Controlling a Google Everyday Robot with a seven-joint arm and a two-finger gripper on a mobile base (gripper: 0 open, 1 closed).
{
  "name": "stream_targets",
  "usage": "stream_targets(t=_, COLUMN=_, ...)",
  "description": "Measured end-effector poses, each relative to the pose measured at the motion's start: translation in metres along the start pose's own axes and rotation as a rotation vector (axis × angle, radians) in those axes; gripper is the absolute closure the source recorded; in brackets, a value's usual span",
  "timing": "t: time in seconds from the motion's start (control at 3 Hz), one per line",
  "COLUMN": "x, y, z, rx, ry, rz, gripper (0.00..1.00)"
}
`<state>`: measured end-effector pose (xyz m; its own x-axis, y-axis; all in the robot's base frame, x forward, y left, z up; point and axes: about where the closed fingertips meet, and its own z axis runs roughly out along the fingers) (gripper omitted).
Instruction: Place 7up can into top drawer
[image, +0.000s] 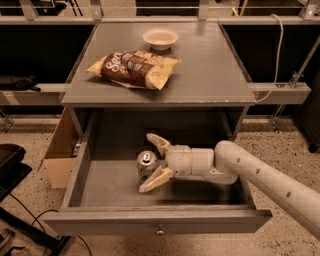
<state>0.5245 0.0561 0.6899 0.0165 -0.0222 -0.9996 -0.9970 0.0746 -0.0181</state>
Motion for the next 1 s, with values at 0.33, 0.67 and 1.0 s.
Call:
stream_targets(t=0.33, x=0.0, y=0.0, z=0.0, rx=0.0, ry=0.0, rz=0.0, gripper=0.0)
stream_targets(t=0.67, x=-0.014, y=0.002, z=-0.001, rx=-0.021, ry=-0.017, rz=-0.024, gripper=0.0)
stream_targets(t=1.0, x=-0.051, y=0.005, z=-0.02, rx=-0.054, ry=-0.023, rz=-0.083, gripper=0.0)
